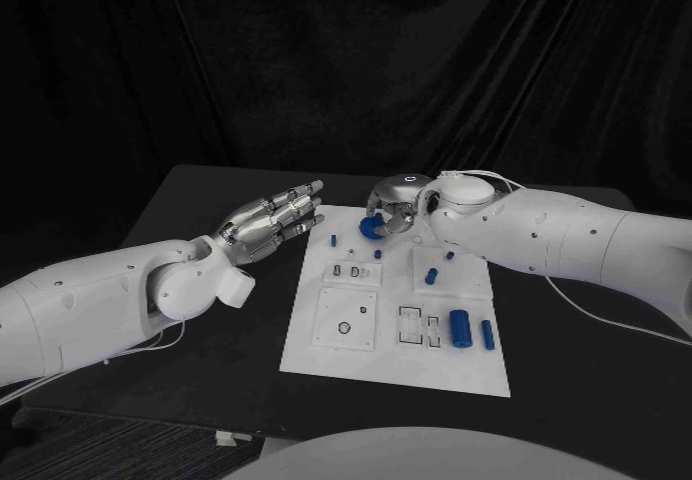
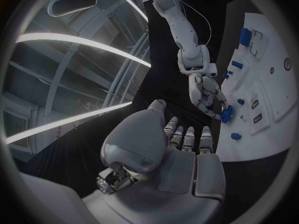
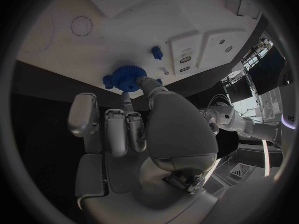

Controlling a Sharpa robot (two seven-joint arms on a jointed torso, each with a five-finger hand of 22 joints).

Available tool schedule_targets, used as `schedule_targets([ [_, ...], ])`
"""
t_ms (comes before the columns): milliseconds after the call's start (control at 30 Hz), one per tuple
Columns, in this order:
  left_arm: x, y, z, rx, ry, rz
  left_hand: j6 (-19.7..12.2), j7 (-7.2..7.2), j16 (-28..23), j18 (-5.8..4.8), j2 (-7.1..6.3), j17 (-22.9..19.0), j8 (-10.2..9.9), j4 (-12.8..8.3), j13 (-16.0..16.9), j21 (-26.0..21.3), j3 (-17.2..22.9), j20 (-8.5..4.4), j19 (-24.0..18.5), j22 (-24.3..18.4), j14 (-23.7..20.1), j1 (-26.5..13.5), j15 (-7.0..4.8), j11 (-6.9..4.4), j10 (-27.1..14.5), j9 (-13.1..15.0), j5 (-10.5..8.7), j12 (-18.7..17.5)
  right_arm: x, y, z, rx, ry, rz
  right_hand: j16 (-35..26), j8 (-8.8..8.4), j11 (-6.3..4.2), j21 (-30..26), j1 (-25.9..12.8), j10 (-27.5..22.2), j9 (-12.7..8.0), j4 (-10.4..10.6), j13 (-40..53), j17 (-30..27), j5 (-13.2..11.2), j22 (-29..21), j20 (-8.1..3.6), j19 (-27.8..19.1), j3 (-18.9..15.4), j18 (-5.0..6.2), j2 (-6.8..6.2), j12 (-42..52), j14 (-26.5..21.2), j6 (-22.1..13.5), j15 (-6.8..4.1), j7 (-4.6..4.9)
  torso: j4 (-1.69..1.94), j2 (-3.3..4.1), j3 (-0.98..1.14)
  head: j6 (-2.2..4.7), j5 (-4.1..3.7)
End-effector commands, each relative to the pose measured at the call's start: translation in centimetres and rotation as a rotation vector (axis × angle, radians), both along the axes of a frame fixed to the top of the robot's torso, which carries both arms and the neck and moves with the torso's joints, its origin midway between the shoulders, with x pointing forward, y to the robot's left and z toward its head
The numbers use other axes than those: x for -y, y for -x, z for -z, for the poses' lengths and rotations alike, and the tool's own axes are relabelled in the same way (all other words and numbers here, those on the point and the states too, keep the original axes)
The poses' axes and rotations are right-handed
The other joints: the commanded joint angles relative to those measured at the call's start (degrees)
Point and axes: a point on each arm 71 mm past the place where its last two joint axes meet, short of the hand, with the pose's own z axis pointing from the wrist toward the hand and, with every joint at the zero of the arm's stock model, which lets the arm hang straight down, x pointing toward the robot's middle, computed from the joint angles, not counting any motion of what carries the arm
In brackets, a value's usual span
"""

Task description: Assemble the parts on the task board

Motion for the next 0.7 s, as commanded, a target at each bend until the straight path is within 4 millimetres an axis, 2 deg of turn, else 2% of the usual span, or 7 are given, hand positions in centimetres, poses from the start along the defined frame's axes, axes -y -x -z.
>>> schedule_targets([
  [33,0.2,0.1,0.0,0.001,0.014,0.012,-0.11,0.39,-0.21,0.66,-0.11,-0.05,0.19,-0.28,0.07,-0.34,0.18,0.38,-0.03,-0.10,0.09,0.50,0.34,0.29,0.12,0.05,0.22,-0.14,-0.1,0.1,0.1,-0.002,0.001,-0.005,-0.26,-1.68,0.40,-0.41,-1.03,6.11,-1.23,0.11,15.09,10.51,-1.49,4.24,0.37,-0.14,0.25,-0.35,-0.30,0.20,3.76,-1.93,0.53,0.01,-0.08,-0.02,-0.04,-0.02,0.02],
  [200,0.2,0.0,0.0,-0.001,0.012,0.014,-0.11,0.39,-0.21,0.66,-0.12,-0.05,0.20,-0.32,0.07,-0.34,0.20,0.39,-0.03,-0.10,0.09,0.50,0.36,0.30,0.12,0.05,0.24,-0.14,-0.2,0.1,0.2,-0.005,-0.003,-0.005,-0.34,-4.24,0.19,-0.87,-1.51,6.11,-2.77,0.30,15.09,10.53,-3.64,4.35,0.29,-0.21,-0.13,-0.28,-0.14,0.20,3.74,-5.37,0.39,-0.34,-0.11,-0.03,-0.03,-0.11,0.11],
  [333,0.2,0.0,0.0,-0.002,0.010,0.014,-0.11,0.39,-0.21,0.66,-0.12,-0.05,0.20,-0.32,0.07,-0.34,0.20,0.39,-0.03,-0.10,0.09,0.50,0.36,0.30,0.12,0.05,0.24,-0.14,-0.2,0.2,0.1,-0.004,-0.007,-0.004,-0.44,-5.37,-0.09,-1.15,-1.85,6.11,-3.77,0.47,15.09,10.50,-5.59,4.47,0.13,-0.21,-0.66,-0.26,0.04,0.20,3.70,-7.15,0.19,-0.72,-0.11,-0.01,-0.02,-0.14,0.11],
  [533,0.2,0.0,0.0,-0.004,0.008,0.014,-0.16,0.40,-0.21,0.66,-0.12,-0.05,0.19,-0.36,0.07,-0.34,0.22,0.40,-0.03,-0.10,0.09,0.51,0.36,0.31,0.12,0.05,0.27,-0.14,0.3,0.2,0.0,0.015,-0.021,0.002,-0.63,-5.63,-0.30,-1.63,-2.17,6.11,-5.01,0.69,15.09,10.39,-8.84,4.53,-0.05,-0.30,-1.55,-0.21,0.21,0.20,3.62,-9.21,0.00,-0.95,-0.18,-0.03,-0.04,-0.14,0.36],
  [700,0.0,0.1,0.0,-0.005,0.008,0.013,-0.08,0.46,-0.21,0.65,-0.14,-0.05,0.22,-0.49,0.11,-0.34,0.29,0.43,-0.03,-0.10,0.09,0.54,0.38,0.38,0.19,0.06,0.35,-0.11,1.7,0.5,-0.7,0.060,-0.061,0.000,-0.43,-4.79,-0.26,-1.49,-2.39,6.11,-4.98,1.05,15.09,10.65,-9.82,4.80,-0.12,0.06,-2.16,-0.27,0.60,0.20,3.81,-7.12,-0.01,-0.81,-0.18,-0.03,-0.04,-0.06,0.63],
])
